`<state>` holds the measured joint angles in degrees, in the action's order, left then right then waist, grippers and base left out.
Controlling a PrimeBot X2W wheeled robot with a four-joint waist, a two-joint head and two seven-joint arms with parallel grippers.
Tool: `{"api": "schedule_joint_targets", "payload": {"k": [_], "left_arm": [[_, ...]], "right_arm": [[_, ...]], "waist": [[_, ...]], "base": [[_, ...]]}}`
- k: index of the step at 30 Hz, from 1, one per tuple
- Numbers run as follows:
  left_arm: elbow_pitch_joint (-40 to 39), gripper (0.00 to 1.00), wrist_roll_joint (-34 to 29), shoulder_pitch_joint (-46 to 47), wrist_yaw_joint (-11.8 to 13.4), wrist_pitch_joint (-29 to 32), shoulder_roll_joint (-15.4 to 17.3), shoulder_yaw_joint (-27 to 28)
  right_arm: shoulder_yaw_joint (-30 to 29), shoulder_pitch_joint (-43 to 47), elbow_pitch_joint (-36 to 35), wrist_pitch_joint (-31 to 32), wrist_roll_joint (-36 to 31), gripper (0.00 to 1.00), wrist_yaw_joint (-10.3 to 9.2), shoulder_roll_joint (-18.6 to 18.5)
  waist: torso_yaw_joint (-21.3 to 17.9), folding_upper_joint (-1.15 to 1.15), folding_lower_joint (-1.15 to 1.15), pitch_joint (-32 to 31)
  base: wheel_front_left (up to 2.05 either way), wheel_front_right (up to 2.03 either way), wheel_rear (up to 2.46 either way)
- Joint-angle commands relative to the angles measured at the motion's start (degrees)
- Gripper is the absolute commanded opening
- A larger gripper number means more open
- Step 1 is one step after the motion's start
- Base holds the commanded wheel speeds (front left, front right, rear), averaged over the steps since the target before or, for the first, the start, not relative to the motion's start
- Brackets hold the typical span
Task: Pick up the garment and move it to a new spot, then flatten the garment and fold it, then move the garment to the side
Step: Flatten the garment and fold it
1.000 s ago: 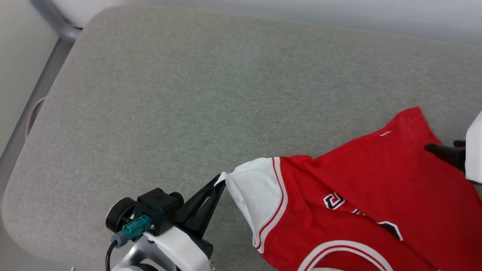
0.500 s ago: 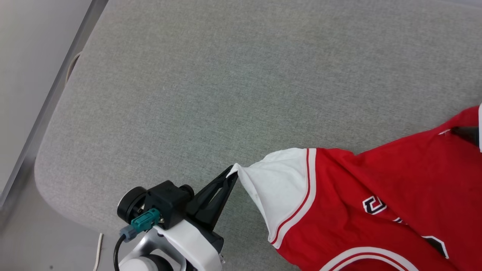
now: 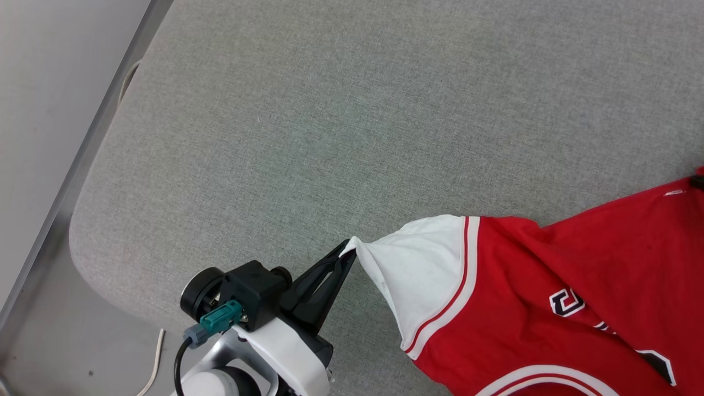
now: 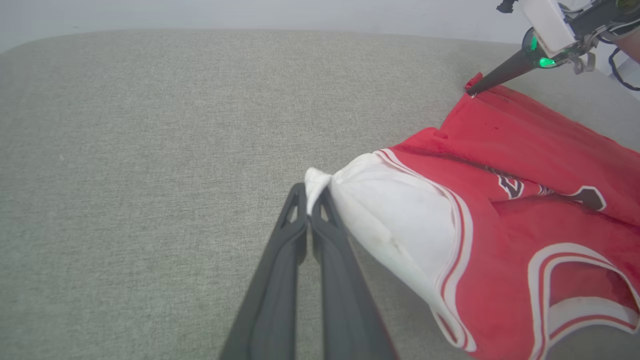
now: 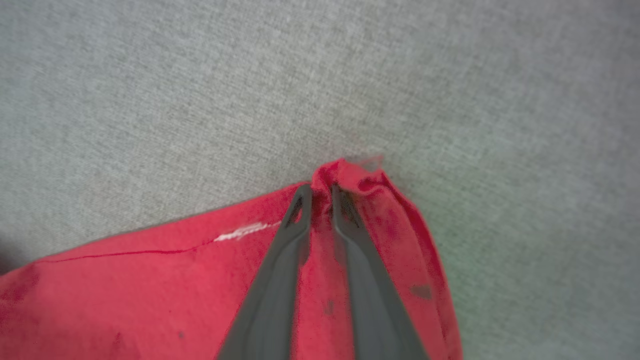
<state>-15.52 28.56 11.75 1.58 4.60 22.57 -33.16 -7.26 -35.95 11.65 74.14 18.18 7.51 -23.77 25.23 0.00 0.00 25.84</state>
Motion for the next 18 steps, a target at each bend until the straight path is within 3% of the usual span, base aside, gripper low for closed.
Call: {"api": "schedule_joint_targets", "payload": {"k": [1,18], "left_arm": [[0.1,0.0,0.3,0.4,0.1,-0.3,-0.2,-0.1],[-1.2,0.0,0.8,-0.4,2.1,-0.2,2.8,3.3]], "right_arm": [[0.8,2.8,2.2,-0.2,0.3,0.0,-0.04,1.5],[1.0,-2.2,3.0,-15.5,7.3,0.0,-0.04,1.4]], "waist": [[-0.2,0.0,0.0,-0.5],[-7.0,0.0,0.0,-10.9]], "base": [[0.0,0.0,0.0],[0.0,0.0,0.0]]}}
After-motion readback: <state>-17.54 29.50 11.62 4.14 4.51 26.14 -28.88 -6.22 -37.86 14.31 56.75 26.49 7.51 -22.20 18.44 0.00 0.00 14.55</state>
